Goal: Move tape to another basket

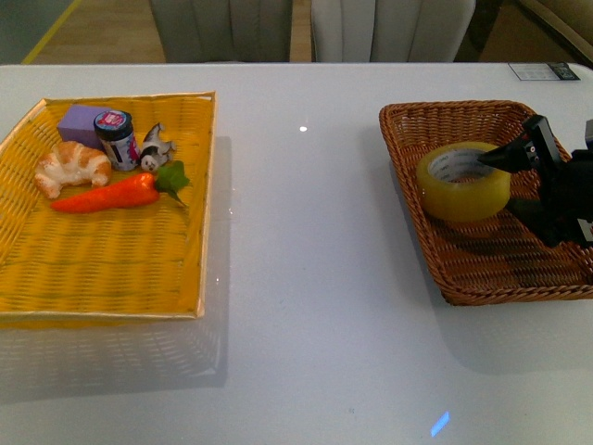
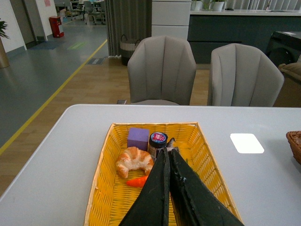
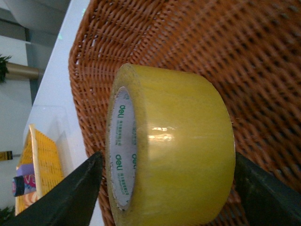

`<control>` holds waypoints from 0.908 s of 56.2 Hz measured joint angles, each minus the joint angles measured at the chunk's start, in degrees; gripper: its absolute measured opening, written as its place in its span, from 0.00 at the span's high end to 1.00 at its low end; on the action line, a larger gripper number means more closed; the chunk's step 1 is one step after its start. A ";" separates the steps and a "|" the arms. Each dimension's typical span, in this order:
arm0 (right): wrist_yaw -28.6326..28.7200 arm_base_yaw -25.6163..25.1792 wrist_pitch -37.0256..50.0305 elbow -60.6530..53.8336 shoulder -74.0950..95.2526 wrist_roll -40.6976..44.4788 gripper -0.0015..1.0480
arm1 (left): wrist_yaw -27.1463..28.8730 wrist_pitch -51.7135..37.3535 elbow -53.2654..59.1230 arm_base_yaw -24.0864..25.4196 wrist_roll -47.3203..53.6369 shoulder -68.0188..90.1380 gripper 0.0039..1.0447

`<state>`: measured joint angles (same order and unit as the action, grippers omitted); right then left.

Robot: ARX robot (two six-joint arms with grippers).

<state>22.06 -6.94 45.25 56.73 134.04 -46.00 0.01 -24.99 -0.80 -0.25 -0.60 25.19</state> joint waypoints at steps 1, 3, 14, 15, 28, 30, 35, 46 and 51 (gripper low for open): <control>0.02 -0.33 0.26 -0.55 -0.17 0.15 0.17 | 0.00 0.57 0.00 0.00 0.00 -0.52 0.99; 0.22 -0.85 0.68 -1.38 -0.50 0.22 0.12 | 0.00 1.38 0.00 0.00 0.00 -1.38 0.99; 3.15 -3.98 4.26 -8.39 -8.79 0.61 0.09 | -0.02 6.03 0.00 0.00 0.00 -6.25 0.99; 3.52 -4.20 4.61 -9.27 -10.19 0.72 0.09 | -0.02 6.45 0.00 0.00 0.00 -6.69 0.99; 8.13 -7.43 4.46 -28.44 -38.34 6.82 0.09 | -0.02 12.07 0.00 0.00 0.00 -12.33 0.99; 9.42 -7.87 3.43 -31.78 -44.13 7.67 0.09 | -0.02 12.83 0.00 0.00 0.00 -13.09 0.99; -0.24 -6.67 11.28 -38.58 -51.78 17.18 0.18 | 0.00 14.12 0.00 0.00 0.00 -14.29 0.99; -12.70 -2.78 17.55 -47.36 -60.98 40.52 0.51 | -0.02 24.68 -0.02 0.04 0.00 -23.98 0.99; -13.99 -1.42 15.28 -49.62 -65.33 43.32 0.66 | -0.02 25.00 -0.02 0.07 0.00 -24.24 0.99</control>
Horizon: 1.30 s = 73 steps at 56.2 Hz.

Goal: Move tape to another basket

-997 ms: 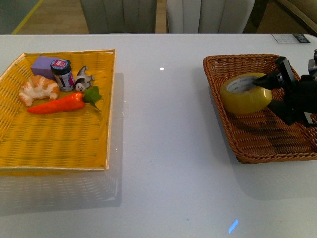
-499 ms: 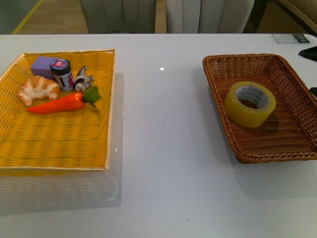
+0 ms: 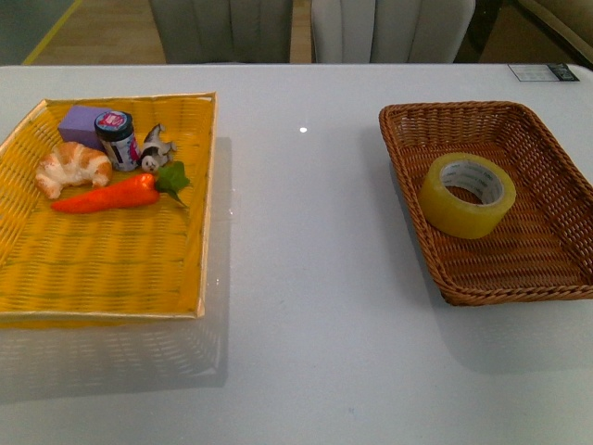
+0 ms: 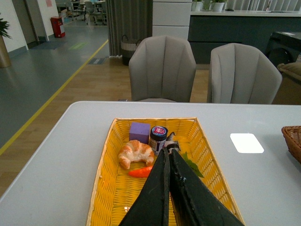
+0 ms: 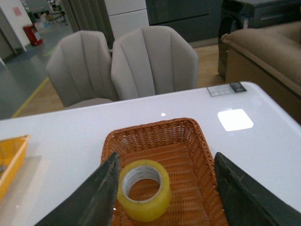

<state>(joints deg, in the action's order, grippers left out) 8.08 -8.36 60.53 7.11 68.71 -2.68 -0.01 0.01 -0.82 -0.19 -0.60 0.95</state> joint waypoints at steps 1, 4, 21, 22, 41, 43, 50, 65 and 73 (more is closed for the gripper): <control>-0.31 0.28 -0.52 -0.33 -0.96 0.26 0.70 | 0.00 0.00 0.00 0.02 0.00 -0.02 0.99; -1.07 0.92 -2.01 -1.14 -3.28 0.94 0.78 | 0.00 0.02 0.00 0.02 0.00 -0.04 0.99; -7.50 6.95 -13.25 -5.22 -18.49 2.19 0.98 | 0.02 0.00 0.00 0.02 0.00 -0.09 0.99; -7.52 7.06 -13.44 -5.29 -18.73 2.23 0.98 | 0.00 0.00 0.00 0.02 0.00 -0.09 0.99; -8.04 8.13 -26.38 -5.79 -33.68 2.32 0.98 | 0.00 0.00 0.00 0.02 0.00 -0.09 0.99; -8.07 8.13 -27.61 -5.81 -35.01 2.34 0.98 | 0.00 0.00 0.00 0.02 0.00 -0.09 0.99; -8.04 8.15 -32.00 -5.81 -39.78 2.32 0.98 | 0.00 0.00 0.00 0.02 0.00 -0.09 0.99; -8.04 8.15 -39.41 -5.84 -47.52 2.32 0.98 | 0.00 0.00 0.00 0.02 0.00 -0.09 0.99; -8.04 8.15 -42.34 -5.84 -50.56 2.34 0.98 | 0.00 0.00 0.00 0.02 0.00 -0.09 0.99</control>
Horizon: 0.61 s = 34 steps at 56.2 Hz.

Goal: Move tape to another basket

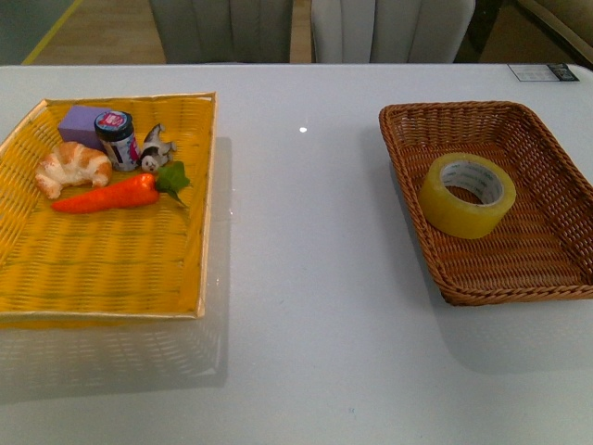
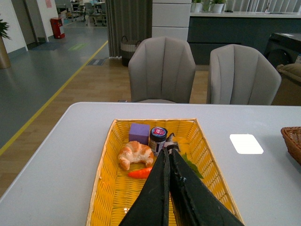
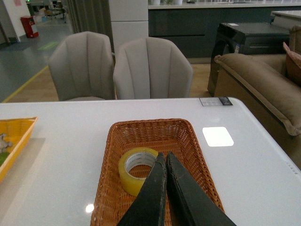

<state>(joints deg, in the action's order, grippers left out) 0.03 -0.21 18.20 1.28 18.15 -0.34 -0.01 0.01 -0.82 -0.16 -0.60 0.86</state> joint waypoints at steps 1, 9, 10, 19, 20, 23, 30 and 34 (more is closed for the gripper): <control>0.00 0.00 -0.52 0.00 -0.52 0.00 0.98 | 0.02 0.00 0.00 0.00 0.00 0.00 0.99; 0.00 0.00 -3.26 0.00 -3.23 -0.02 0.98 | 0.00 0.00 0.00 0.00 0.00 0.00 0.99; 0.00 0.00 -3.63 0.00 -3.63 -0.02 0.98 | 0.00 0.00 0.00 0.00 0.00 0.00 0.99; 0.00 0.00 -6.19 0.00 -6.21 -0.02 0.98 | 0.02 0.00 0.00 0.00 0.00 0.00 0.99; 0.00 0.00 -6.47 0.00 -6.47 -0.02 0.98 | 0.00 0.00 0.00 0.00 0.00 0.00 0.99; 0.00 0.00 -7.15 0.00 -7.15 -0.02 0.98 | 0.00 0.00 0.00 0.00 0.00 0.00 0.99; -0.07 0.02 -17.44 0.02 -15.93 0.00 0.98 | 0.02 0.00 0.00 0.00 0.00 0.00 0.99; -0.07 0.07 -17.99 0.02 -17.64 -0.02 0.98 | 0.02 0.00 0.00 0.00 0.00 0.00 0.99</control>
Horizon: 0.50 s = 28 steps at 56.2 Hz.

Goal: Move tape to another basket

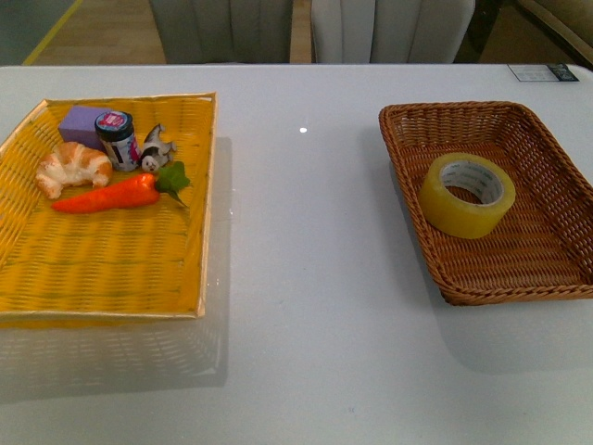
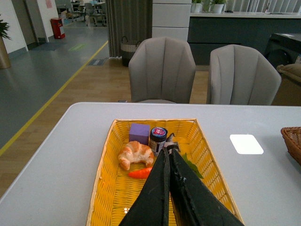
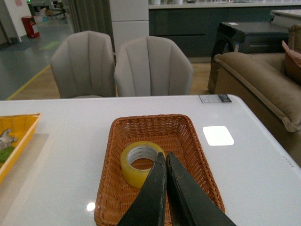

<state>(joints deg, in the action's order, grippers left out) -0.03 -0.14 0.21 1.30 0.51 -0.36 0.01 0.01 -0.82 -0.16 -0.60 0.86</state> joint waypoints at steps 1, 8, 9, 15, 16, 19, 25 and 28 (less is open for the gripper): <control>0.02 0.00 -0.02 0.00 -0.02 0.02 0.98 | -0.02 0.00 0.00 0.00 0.00 0.00 0.99; 0.00 0.02 -0.11 0.00 -0.11 0.09 0.96 | -0.02 0.00 0.00 0.00 0.00 0.00 0.99; 0.02 0.02 -0.11 0.00 -0.13 0.09 0.93 | -0.02 0.00 0.00 0.00 0.00 0.00 0.99; 0.02 0.02 -0.11 0.00 -0.15 0.09 0.74 | -0.02 0.00 0.00 0.00 0.00 0.00 0.84; 0.02 0.02 -0.11 0.00 -0.15 0.09 0.73 | 0.00 0.00 0.00 0.00 0.00 0.00 0.82; 0.02 0.02 -0.11 0.00 -0.15 0.09 0.63 | -0.02 0.00 0.00 0.00 0.00 0.00 0.72; 0.02 0.02 -0.11 0.00 -0.17 0.09 0.46 | 0.00 0.00 0.00 0.00 0.00 0.00 0.55; 0.02 0.02 -0.11 0.00 -0.17 0.07 0.36 | 0.00 0.00 0.00 0.00 0.00 0.00 0.45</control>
<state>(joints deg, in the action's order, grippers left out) -0.01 -0.12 0.10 1.30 0.34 -0.30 0.01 0.01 -0.82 -0.16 -0.60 0.86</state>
